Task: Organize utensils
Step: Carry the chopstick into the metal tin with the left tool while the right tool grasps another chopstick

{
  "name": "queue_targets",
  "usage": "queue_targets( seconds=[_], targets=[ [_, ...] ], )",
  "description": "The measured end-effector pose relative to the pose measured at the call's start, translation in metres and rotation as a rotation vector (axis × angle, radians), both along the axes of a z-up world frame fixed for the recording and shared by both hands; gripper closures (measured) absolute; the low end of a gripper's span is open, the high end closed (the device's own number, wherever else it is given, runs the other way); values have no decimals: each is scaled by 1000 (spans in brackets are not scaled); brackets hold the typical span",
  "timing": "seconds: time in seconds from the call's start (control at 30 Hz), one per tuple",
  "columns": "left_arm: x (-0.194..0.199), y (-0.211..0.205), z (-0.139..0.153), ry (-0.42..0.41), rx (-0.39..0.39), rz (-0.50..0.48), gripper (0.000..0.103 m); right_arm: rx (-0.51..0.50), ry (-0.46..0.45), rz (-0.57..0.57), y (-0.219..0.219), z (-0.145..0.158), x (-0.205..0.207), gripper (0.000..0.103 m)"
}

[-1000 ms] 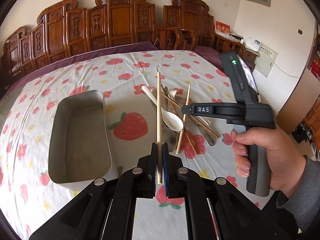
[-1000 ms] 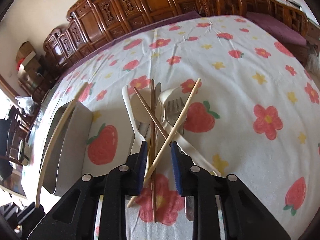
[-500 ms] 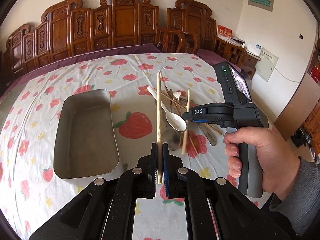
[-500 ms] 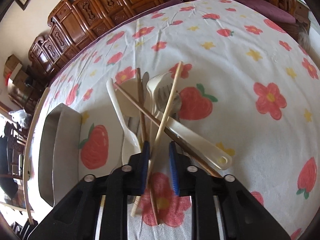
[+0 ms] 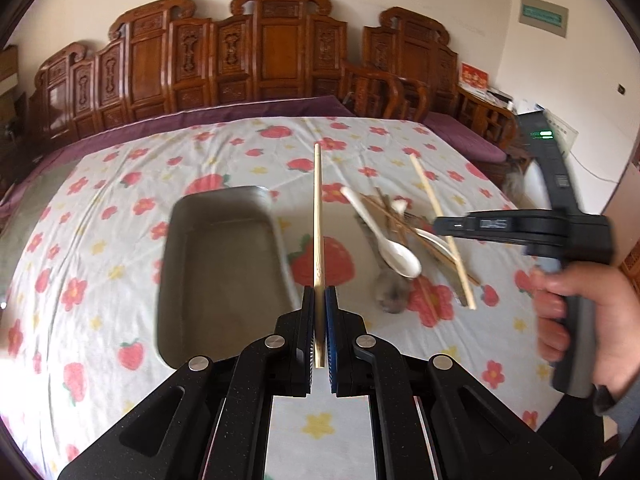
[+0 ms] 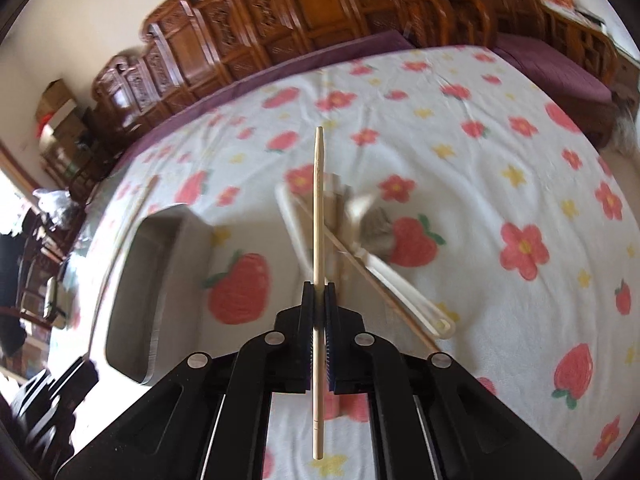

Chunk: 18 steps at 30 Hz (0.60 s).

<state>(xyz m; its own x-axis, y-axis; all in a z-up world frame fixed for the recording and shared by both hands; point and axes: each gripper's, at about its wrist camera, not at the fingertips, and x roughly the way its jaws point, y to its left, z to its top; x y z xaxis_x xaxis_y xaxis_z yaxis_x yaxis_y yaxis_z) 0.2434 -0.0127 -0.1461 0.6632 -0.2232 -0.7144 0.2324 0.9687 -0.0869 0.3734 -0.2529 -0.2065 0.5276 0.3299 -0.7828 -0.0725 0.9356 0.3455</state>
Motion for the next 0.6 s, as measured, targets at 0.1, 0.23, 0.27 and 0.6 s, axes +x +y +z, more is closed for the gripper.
queue_targets(
  seconds=[0.1, 0.23, 0.27, 0.6],
  targets=[
    [7, 17, -2, 11, -5, 35, 99, 12, -23, 43, 15, 13, -6, 97],
    [16, 36, -8, 33, -1, 77, 98, 37, -44, 101, 40, 25, -15, 97],
    [18, 41, -11, 40, 1, 89, 99, 44, -47, 115, 46, 27, -18, 97],
    [33, 64, -27, 73, -1, 139, 98, 57, -76, 195, 85, 43, -27, 97]
  ],
)
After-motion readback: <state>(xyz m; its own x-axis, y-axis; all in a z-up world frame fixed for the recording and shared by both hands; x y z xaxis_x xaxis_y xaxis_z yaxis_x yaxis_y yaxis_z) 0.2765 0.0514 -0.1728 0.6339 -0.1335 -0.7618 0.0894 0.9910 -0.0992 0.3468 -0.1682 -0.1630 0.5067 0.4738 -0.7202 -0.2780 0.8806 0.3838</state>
